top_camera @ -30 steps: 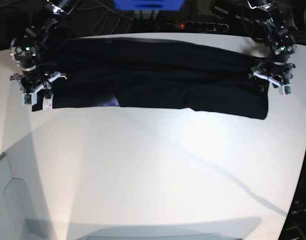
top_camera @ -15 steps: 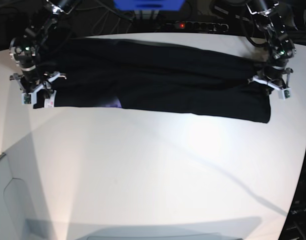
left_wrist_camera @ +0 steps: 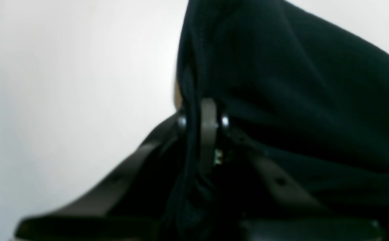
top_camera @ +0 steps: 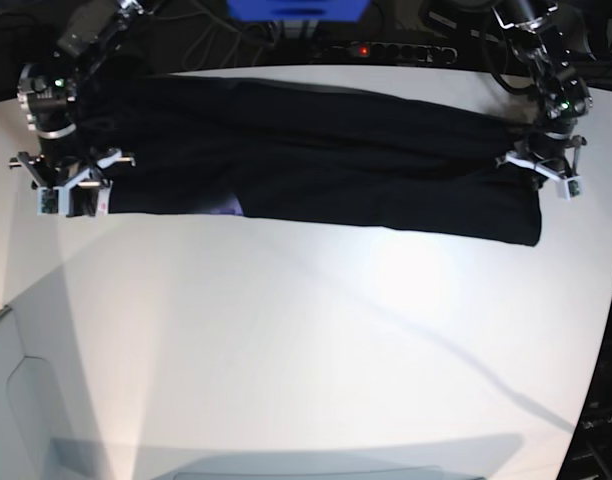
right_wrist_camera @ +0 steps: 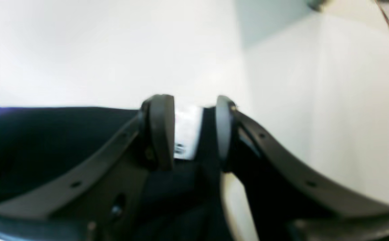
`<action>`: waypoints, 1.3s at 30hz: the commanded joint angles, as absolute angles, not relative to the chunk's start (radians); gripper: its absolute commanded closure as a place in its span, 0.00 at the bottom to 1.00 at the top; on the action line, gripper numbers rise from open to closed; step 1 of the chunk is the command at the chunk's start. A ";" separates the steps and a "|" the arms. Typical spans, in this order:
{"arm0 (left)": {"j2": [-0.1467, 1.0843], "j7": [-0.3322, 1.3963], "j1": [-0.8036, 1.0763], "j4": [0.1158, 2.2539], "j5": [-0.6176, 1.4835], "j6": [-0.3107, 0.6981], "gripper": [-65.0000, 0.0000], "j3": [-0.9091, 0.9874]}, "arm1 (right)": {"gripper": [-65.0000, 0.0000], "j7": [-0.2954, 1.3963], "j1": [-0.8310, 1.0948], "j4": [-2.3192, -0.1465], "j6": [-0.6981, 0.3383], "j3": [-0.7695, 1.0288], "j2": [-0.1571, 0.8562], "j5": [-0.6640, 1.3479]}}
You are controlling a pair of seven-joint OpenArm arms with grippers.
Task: Fold the T-shirt properly
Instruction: 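Hold both strip ends and straighten the strip with both grippers, then fold the strip end held by the left gripper over toward the right gripper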
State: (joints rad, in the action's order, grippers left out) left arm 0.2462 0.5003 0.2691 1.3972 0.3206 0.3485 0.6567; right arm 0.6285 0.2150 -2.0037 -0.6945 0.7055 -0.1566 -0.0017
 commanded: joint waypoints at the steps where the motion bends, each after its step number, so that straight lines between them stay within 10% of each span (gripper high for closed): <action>1: 0.257 0.533 0.277 1.409 0.300 0.334 1.00 0.661 | 0.67 0.611 0.239 -2.017 -0.698 0.711 -0.153 0.002; 24: 0.219 0.535 0.335 1.639 0.300 0.334 1.00 0.817 | 0.67 0.559 0.209 -1.604 -0.698 0.674 -0.050 0.001; 39: -0.025 0.533 0.450 2.026 0.294 0.334 1.00 0.654 | 0.67 0.561 0.200 -1.606 -0.698 0.674 -0.054 0.001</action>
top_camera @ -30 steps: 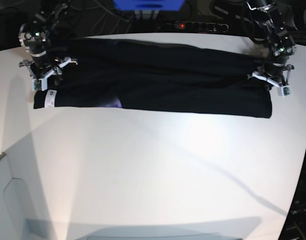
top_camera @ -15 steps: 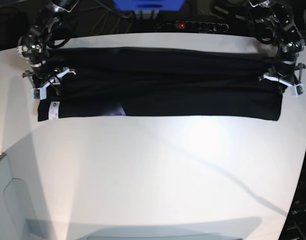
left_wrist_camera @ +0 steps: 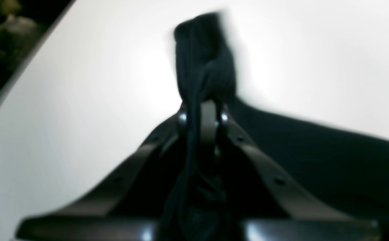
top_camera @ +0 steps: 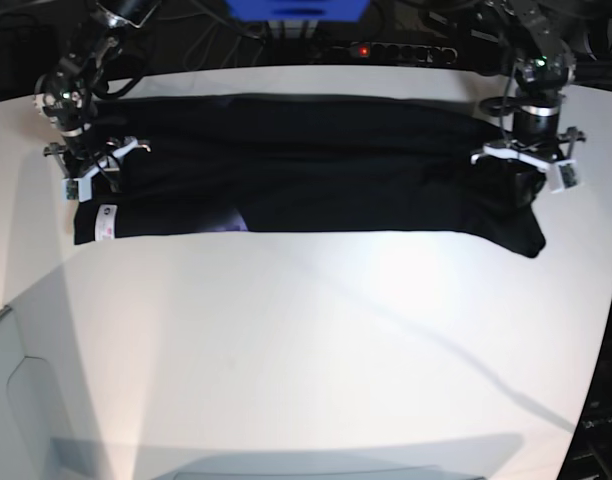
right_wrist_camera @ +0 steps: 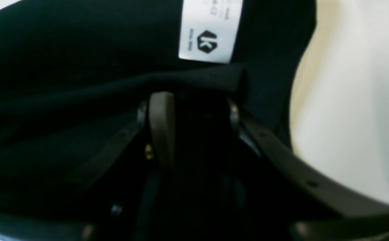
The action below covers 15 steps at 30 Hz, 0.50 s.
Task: Fold the T-shirt properly
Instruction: 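Fold the strip end held by the left gripper over toward the right gripper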
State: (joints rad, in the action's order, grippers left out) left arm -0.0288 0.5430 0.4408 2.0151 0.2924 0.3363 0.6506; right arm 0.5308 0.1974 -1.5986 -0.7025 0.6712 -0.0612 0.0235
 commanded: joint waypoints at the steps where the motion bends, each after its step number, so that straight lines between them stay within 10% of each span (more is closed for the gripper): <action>1: -0.031 0.530 0.456 2.026 0.294 0.334 1.00 0.615 | 0.67 0.561 0.200 -1.606 -0.698 0.674 -0.054 0.001; 15: -0.036 0.527 0.493 2.005 0.214 0.320 1.00 0.036 | 0.67 0.561 0.199 -1.607 -0.698 0.674 -0.054 0.001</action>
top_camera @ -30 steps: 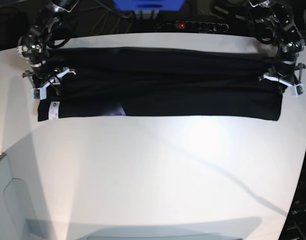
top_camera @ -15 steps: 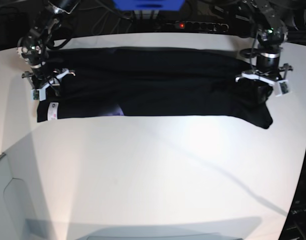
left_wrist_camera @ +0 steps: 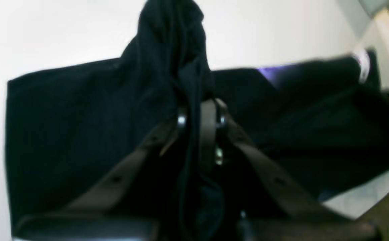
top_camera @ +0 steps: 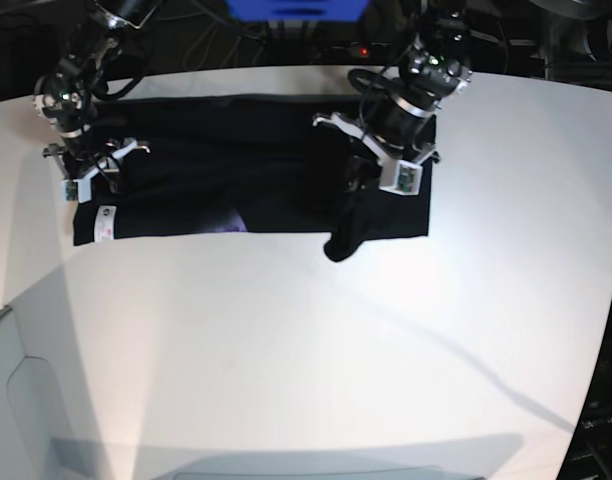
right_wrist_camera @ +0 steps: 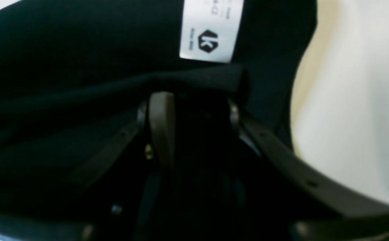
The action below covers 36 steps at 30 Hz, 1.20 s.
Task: Fold the T-shirt properly
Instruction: 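Fold the strip end held by the left gripper over toward the right gripper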
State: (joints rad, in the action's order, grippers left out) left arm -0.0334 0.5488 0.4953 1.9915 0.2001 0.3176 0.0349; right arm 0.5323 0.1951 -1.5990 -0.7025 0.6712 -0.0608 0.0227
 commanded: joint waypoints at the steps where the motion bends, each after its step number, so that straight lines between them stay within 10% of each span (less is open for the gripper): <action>1: -0.036 0.526 0.492 1.994 0.182 0.320 1.00 0.005 | 0.67 0.561 0.199 -1.607 -0.698 0.674 -0.054 0.001; 27: -0.030 0.533 0.280 1.735 0.041 0.180 0.98 -0.387 | 0.67 0.561 0.199 -1.609 -0.698 0.674 -0.051 0.001; 36: -0.013 0.532 0.289 1.788 0.038 0.180 0.35 -0.430 | 0.67 0.556 0.199 -1.610 -0.698 0.674 -0.051 0.001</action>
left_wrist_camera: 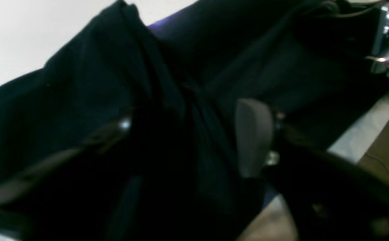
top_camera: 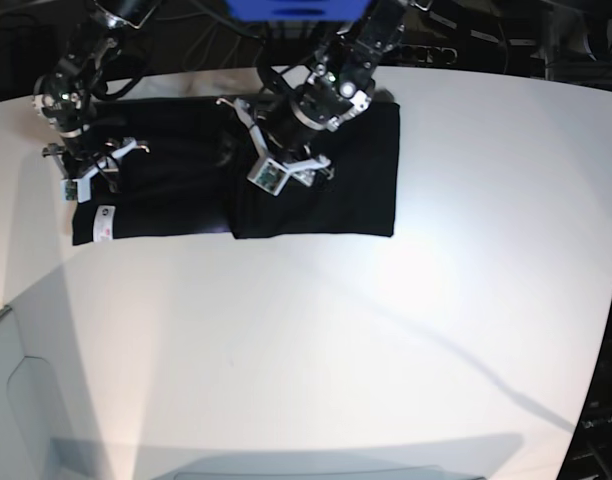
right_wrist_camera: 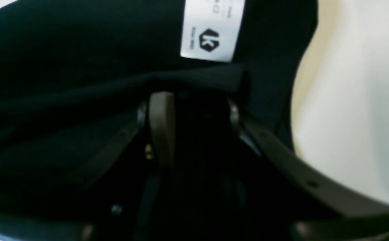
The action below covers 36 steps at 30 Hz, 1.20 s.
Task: Fold the T-shirt properly
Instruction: 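Fold the strip end held by the left gripper over toward the right gripper, then release the folded half and move the left gripper back to the strip end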
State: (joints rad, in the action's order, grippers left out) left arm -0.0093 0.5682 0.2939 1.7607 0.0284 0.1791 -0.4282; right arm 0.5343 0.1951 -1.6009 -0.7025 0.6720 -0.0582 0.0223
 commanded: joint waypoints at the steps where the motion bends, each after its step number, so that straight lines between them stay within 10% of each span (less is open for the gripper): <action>1: -0.002 0.526 0.291 1.811 0.042 0.180 0.35 -0.430 | 0.67 0.556 0.196 -1.610 -0.698 0.676 -0.051 0.001; 23: 0.097 0.533 0.418 1.911 0.318 0.189 0.35 0.315 | 0.47 0.565 0.162 -1.744 -0.698 0.783 -0.082 0.001; 36: 0.124 0.533 0.417 1.830 0.355 0.191 0.35 0.349 | 0.47 0.565 0.131 -1.547 -0.698 0.837 -0.025 0.001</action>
